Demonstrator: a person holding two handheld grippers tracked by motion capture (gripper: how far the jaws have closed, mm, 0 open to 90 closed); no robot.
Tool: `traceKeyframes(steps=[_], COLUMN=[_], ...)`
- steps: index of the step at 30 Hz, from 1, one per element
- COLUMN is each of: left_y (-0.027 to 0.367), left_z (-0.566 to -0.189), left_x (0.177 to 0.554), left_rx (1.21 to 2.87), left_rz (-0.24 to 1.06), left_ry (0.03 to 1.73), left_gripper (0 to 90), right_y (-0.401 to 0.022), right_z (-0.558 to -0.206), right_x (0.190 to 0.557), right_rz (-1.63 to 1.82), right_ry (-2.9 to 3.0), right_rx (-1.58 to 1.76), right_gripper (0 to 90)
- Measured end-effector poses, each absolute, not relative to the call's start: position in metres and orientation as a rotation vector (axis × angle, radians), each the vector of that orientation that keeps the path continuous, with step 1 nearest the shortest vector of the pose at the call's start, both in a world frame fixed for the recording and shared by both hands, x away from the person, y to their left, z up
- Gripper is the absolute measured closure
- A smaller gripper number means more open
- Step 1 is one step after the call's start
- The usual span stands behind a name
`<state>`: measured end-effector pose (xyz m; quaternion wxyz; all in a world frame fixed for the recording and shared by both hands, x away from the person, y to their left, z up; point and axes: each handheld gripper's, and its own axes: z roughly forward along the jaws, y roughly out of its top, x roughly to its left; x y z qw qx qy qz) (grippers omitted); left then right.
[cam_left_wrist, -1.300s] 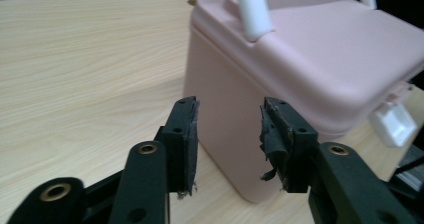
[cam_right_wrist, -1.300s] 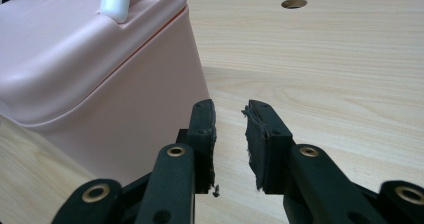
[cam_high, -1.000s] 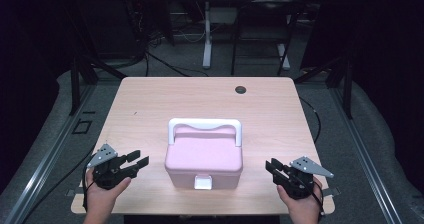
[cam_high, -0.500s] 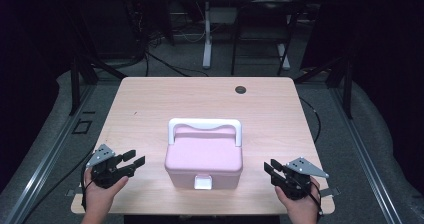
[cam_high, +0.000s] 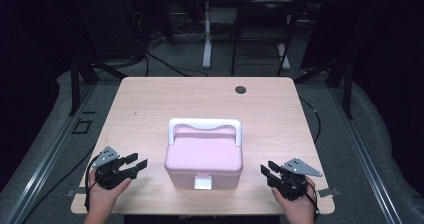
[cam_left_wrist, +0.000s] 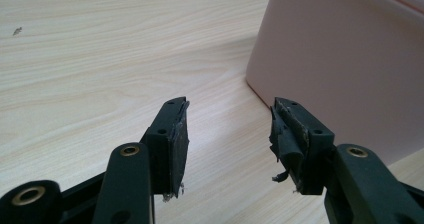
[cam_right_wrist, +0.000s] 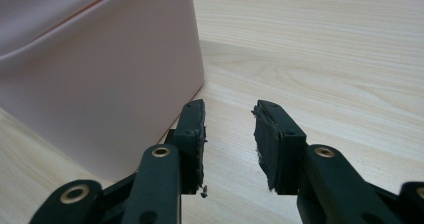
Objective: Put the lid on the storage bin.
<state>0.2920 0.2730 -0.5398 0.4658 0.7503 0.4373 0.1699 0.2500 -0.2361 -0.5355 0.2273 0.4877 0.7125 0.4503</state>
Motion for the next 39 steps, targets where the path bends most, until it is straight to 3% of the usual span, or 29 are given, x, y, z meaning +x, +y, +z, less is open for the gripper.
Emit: traceKeyframes(steps=[39], left_y=[0.269], left_z=[-0.554], left_x=[0.300], left_rx=[1.861], left_rz=[0.399], left_ry=[1.123], left_gripper=[45.6], right_y=[-0.238], right_z=[-0.555], right_x=[0.264], right_rz=[1.250], right_ry=[2.016], right_rx=[1.407], right_gripper=[56.4])
